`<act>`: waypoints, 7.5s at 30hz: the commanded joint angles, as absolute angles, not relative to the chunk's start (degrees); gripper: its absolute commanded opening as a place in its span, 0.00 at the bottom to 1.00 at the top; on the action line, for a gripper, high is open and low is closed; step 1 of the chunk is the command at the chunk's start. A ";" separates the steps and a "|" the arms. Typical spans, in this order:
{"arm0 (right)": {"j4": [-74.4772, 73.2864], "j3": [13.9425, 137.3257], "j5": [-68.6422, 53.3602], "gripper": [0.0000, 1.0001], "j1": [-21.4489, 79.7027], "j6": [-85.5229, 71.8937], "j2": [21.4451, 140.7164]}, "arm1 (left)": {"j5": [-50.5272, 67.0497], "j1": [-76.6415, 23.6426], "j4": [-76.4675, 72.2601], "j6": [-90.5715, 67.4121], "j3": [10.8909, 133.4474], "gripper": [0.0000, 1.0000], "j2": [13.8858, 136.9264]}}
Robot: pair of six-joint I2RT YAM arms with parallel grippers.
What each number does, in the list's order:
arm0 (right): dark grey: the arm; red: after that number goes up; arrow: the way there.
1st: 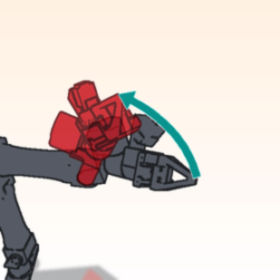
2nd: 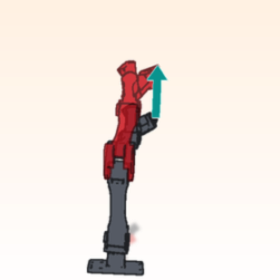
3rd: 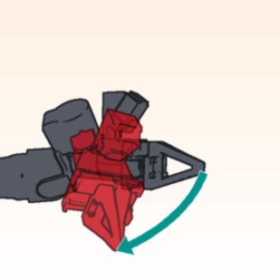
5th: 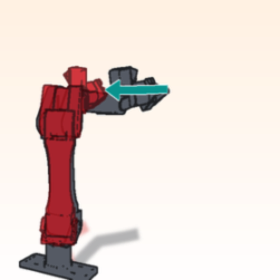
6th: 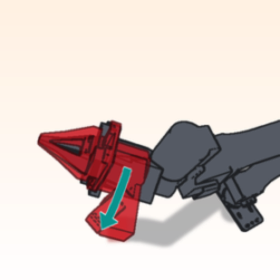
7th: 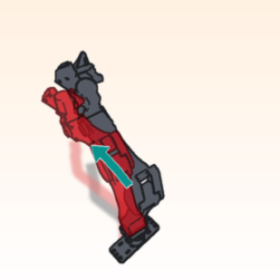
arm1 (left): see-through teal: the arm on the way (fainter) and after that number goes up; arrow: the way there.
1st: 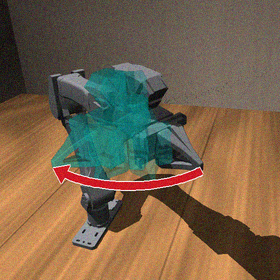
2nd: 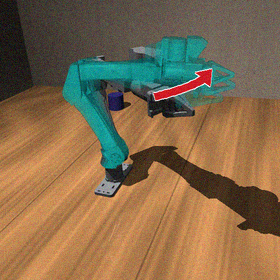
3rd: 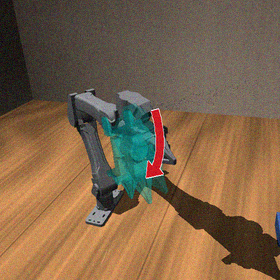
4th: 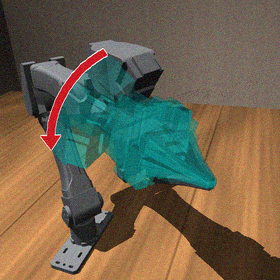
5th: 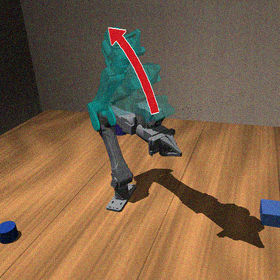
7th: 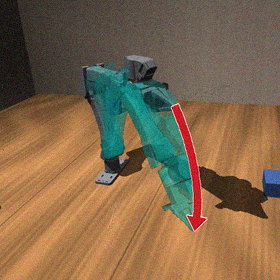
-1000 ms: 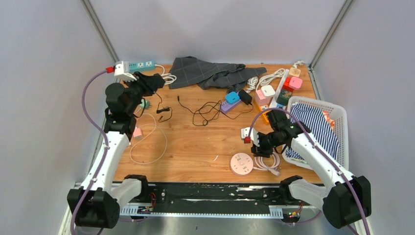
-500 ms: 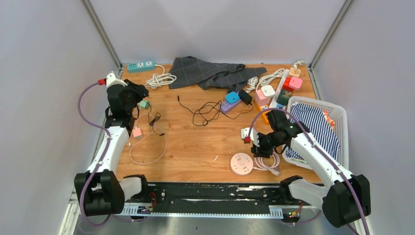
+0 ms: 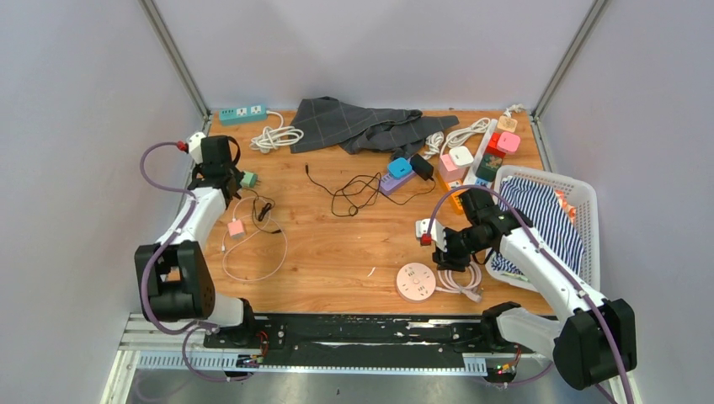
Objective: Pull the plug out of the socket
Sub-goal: Place the plug at the center of the board, then pick up the socket from the corner of the board, then place the socket at the center of the board.
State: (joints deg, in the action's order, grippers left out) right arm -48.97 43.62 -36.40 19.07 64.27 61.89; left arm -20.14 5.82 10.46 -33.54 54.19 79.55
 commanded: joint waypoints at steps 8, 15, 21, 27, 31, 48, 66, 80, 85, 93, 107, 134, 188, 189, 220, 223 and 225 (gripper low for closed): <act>-49.66 42.80 -36.94 0.44 17.76 63.86 62.23 | -25.81 6.15 22.96 -33.40 61.74 0.54 89.05; -49.74 42.74 -36.98 0.44 17.49 63.88 62.49 | -23.63 6.22 25.88 -35.47 64.19 0.89 88.06; -49.75 42.80 -37.09 0.44 17.34 63.81 62.40 | -17.68 6.17 25.15 -36.34 63.83 0.91 82.10; -49.80 42.63 -37.48 0.43 16.75 64.03 62.15 | 15.93 6.15 4.59 -35.27 54.55 1.00 72.11; -49.80 42.37 -38.04 0.43 16.19 64.46 61.80 | 29.47 5.68 0.26 -36.08 52.91 1.00 69.08; -52.50 41.77 -40.72 0.43 13.00 70.85 60.14 | 36.22 -30.28 0.35 -19.69 45.39 1.00 47.55; -51.89 42.33 -42.32 0.43 6.86 67.81 58.44 | 8.33 -74.38 -21.17 -10.67 31.18 1.00 53.02; -49.60 43.16 -40.65 0.44 5.35 62.18 57.49 | 6.37 -85.80 -21.45 16.25 47.88 1.00 90.15; -47.42 43.32 -38.01 0.44 5.10 58.68 57.98 | 4.86 -85.87 -21.49 24.22 53.00 1.00 100.12; -44.04 43.41 -34.45 0.43 4.97 53.88 58.36 | 5.59 -85.27 -21.45 29.18 59.06 0.99 108.06; -40.58 43.57 -29.21 0.42 3.79 50.19 56.43 | 12.96 -78.50 -21.36 23.09 64.63 0.85 115.48; -38.84 43.40 -26.98 0.42 2.13 48.16 56.66 | 11.98 -74.62 -21.36 15.37 68.51 0.29 126.87; -31.03 40.08 -23.64 0.41 0.88 44.44 50.63 | -13.86 -39.86 -23.27 -26.26 39.18 0.00 71.20; -31.05 40.07 -23.72 0.41 0.89 44.47 50.65 | -17.32 -39.36 -21.97 -26.09 39.43 0.00 69.17; -31.67 40.08 -28.70 0.41 1.08 45.37 50.47 | -23.43 -7.82 -11.47 -23.38 71.06 0.00 92.01; -31.65 40.10 -28.83 0.41 1.29 45.27 51.09 | -18.84 -3.80 -10.88 -27.09 75.48 0.00 99.16; -31.66 40.16 -28.72 0.41 1.43 45.26 51.82 | -17.19 -1.87 -9.79 -29.13 79.11 0.00 103.81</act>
State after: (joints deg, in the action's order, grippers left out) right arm -31.05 40.64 -27.20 1.80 44.84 50.85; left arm -22.02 -5.48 -8.36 -23.75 72.14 98.50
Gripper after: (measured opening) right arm 0.408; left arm 0.054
